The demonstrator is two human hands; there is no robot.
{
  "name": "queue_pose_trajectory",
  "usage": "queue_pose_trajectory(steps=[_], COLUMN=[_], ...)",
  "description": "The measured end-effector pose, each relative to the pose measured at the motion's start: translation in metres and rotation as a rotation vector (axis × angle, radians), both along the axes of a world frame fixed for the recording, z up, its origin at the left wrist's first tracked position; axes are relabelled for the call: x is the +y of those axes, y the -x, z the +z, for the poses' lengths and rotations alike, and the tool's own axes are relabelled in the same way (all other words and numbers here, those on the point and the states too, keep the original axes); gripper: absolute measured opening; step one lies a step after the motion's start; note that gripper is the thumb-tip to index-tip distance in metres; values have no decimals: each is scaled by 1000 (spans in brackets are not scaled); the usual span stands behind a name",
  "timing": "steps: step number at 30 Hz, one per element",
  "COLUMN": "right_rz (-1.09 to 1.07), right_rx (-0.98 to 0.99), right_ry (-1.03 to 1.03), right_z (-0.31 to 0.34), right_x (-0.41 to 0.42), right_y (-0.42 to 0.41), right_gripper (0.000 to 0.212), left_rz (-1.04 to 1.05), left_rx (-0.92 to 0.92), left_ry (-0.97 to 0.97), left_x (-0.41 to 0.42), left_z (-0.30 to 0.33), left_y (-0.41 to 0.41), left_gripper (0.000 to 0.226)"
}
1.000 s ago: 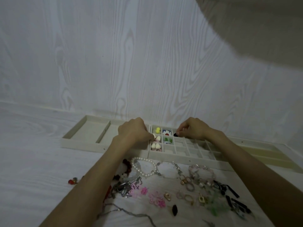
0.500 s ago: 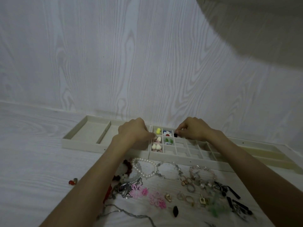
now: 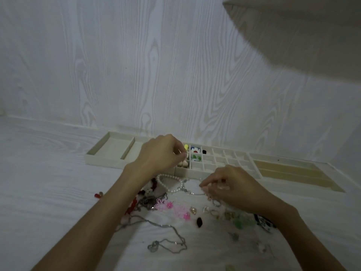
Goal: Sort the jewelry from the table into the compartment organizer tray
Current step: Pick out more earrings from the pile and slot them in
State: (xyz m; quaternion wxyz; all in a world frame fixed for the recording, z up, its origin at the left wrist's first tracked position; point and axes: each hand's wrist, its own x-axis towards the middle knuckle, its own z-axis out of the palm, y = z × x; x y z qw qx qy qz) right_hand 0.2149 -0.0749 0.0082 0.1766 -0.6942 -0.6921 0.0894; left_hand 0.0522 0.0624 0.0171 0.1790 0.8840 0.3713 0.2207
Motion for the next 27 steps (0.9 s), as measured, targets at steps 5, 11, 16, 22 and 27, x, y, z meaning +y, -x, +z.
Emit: queue_pose_trajectory(steps=[5,11,16,22,27], right_rz=[92,140,108,-158,-243], right_rx=[189,247,307,665,994], right_ry=[115,142,71,-157,-233], right_z=[-7,-17,-19,-17,-14], right_x=[-21,-27,-26,-21,-23], right_y=[10,13,17,21,24], right_gripper=[11,18,11,11,18], left_rz=[-161,-346,-377,-336,-325], left_rx=[-92,-158,-203,-382,-522], left_ry=[111,345,466,437,383], left_x=[-26,-46,-51,-50,-56], left_z=[-34,-38,-32,-29,-32], left_y=[18,24,27,29,21], left_gripper=[15,15,18,17,13])
